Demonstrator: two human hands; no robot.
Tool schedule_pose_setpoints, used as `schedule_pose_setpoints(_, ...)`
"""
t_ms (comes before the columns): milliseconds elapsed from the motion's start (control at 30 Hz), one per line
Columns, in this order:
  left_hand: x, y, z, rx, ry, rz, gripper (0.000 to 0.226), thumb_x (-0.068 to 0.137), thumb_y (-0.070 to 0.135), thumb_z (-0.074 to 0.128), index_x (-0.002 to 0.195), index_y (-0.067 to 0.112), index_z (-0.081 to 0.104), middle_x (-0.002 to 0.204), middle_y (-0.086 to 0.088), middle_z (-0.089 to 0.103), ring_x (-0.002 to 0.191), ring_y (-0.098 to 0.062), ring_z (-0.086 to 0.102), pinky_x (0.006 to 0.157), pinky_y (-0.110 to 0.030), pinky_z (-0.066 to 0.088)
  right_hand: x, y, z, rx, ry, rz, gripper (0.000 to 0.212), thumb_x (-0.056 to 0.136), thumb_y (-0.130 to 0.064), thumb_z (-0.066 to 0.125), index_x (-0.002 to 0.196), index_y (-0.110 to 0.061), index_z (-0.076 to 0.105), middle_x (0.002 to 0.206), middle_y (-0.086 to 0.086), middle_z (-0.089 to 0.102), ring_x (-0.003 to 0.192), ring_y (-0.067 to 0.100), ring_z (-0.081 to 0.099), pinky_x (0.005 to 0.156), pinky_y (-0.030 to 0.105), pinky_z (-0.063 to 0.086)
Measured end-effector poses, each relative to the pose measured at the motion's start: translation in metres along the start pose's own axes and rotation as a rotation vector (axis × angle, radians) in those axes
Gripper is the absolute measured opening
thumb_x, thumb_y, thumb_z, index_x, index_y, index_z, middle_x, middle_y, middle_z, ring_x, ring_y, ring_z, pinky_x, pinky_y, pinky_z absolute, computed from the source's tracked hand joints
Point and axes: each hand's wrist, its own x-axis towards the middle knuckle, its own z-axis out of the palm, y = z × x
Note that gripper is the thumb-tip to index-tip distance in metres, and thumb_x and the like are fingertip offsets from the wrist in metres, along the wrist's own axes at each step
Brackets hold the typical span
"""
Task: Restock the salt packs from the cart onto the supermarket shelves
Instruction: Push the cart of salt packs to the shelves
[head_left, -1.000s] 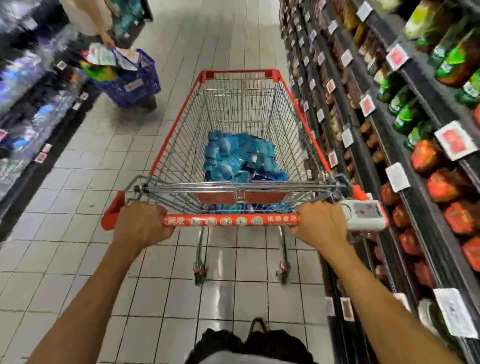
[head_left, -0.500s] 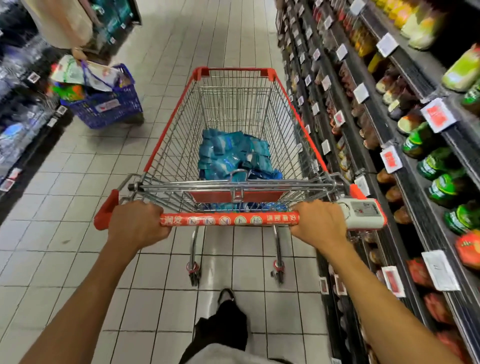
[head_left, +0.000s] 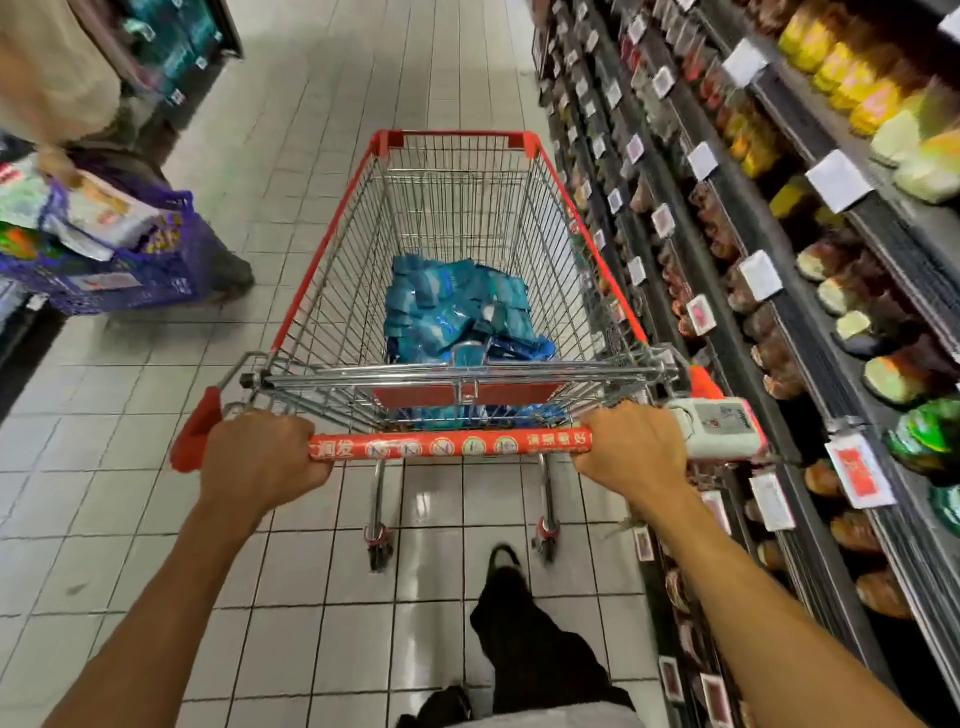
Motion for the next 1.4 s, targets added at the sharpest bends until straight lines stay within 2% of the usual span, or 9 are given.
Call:
schedule_pose_setpoints(200, 0.111, -0.005, -0.005, -0.036, -0.034, -0.058, 0.033, 0.071, 0.052, 0.068, 0.057, 0.025, 0.056, 0.049, 0.01, 0.047, 0.052, -0.016, 0.056, 0.052, -0.022, 0.036, 0.119, 0.025, -0.002, 0.003, 0.019, -0.018, 0.023, 0.071, -0.046, 0.064, 0.071, -0.023, 0.064, 0.066, -0.003, 0.066, 0.063, 0.021, 0.066, 0.054, 0.026, 0.034)
schedule_pose_setpoints(267, 0.149, -0.007, -0.006, -0.039, -0.042, -0.076, 0.032, 0.071, 0.053, 0.067, 0.058, 0.024, 0.059, 0.05, 0.011, 0.049, 0.05, -0.014, 0.051, 0.05, -0.02, 0.033, 0.16, 0.035, -0.004, 0.012, 0.023, -0.041, 0.024, 0.073, -0.048, 0.064, 0.072, -0.024, 0.064, 0.066, -0.004, 0.066, 0.063, 0.02, 0.065, 0.054, 0.026, 0.034)
schedule_pose_setpoints(400, 0.225, -0.011, -0.011, -0.044, -0.065, -0.108, 0.034, 0.068, 0.052, 0.069, 0.053, 0.026, 0.053, 0.044, 0.013, 0.041, 0.044, -0.009, 0.043, 0.047, -0.017, 0.025, 0.24, 0.053, -0.012, 0.027, 0.022, -0.068, 0.025, 0.074, -0.05, 0.064, 0.072, -0.025, 0.062, 0.064, -0.005, 0.064, 0.058, 0.018, 0.06, 0.054, 0.026, 0.034)
schedule_pose_setpoints(533, 0.3, -0.017, -0.016, -0.034, -0.081, -0.118, 0.031, 0.072, 0.053, 0.065, 0.059, 0.026, 0.057, 0.047, 0.012, 0.046, 0.046, -0.007, 0.045, 0.045, -0.018, 0.023, 0.319, 0.067, -0.022, 0.038, 0.027, -0.084, 0.024, 0.073, -0.048, 0.066, 0.07, -0.025, 0.06, 0.062, -0.005, 0.063, 0.054, 0.018, 0.05, 0.054, 0.025, 0.033)
schedule_pose_setpoints(633, 0.362, -0.025, -0.016, -0.017, -0.089, -0.131, 0.032, 0.073, 0.056, 0.059, 0.061, 0.026, 0.058, 0.05, 0.011, 0.046, 0.049, -0.009, 0.046, 0.047, -0.02, 0.028, 0.382, 0.077, -0.028, 0.028, 0.032, -0.099, 0.024, 0.072, -0.048, 0.065, 0.071, -0.025, 0.06, 0.064, -0.005, 0.063, 0.055, 0.019, 0.052, 0.053, 0.025, 0.031)
schedule_pose_setpoints(900, 0.52, -0.066, -0.005, -0.046, -0.029, -0.118, 0.039, 0.071, 0.057, 0.059, 0.053, 0.025, 0.048, 0.046, 0.01, 0.044, 0.043, -0.01, 0.045, 0.048, -0.02, 0.031, 0.546, 0.085, -0.037, 0.018, 0.052, -0.072, 0.02, 0.068, -0.045, 0.064, 0.073, -0.026, 0.067, 0.064, -0.004, 0.066, 0.063, 0.019, 0.066, 0.052, 0.026, 0.035)
schedule_pose_setpoints(1067, 0.62, -0.094, -0.005, -0.022, -0.045, -0.109, 0.038, 0.068, 0.055, 0.063, 0.052, 0.023, 0.052, 0.043, 0.011, 0.041, 0.04, -0.01, 0.039, 0.047, -0.02, 0.03, 0.649, 0.082, -0.049, 0.018, 0.031, -0.062, 0.027, 0.07, -0.049, 0.06, 0.079, -0.025, 0.067, 0.074, -0.004, 0.068, 0.071, 0.02, 0.067, 0.063, 0.03, 0.04)
schedule_pose_setpoints(1200, 0.699, -0.113, -0.008, -0.028, -0.076, -0.118, 0.036, 0.073, 0.056, 0.06, 0.055, 0.025, 0.053, 0.045, 0.011, 0.045, 0.04, -0.002, 0.038, 0.044, -0.019, 0.024, 0.729, 0.085, -0.062, 0.006, 0.04, -0.055, 0.026, 0.068, -0.047, 0.061, 0.076, -0.023, 0.068, 0.071, 0.0, 0.07, 0.069, 0.023, 0.068, 0.057, 0.027, 0.035)
schedule_pose_setpoints(1400, 0.818, -0.13, -0.006, -0.018, -0.077, -0.151, 0.039, 0.073, 0.054, 0.059, 0.052, 0.024, 0.046, 0.043, 0.009, 0.044, 0.039, -0.001, 0.04, 0.042, -0.017, 0.022, 0.858, 0.102, -0.073, -0.018, 0.054, -0.076, 0.025, 0.065, -0.047, 0.062, 0.073, -0.024, 0.066, 0.063, -0.001, 0.065, 0.059, 0.022, 0.061, 0.054, 0.026, 0.032)
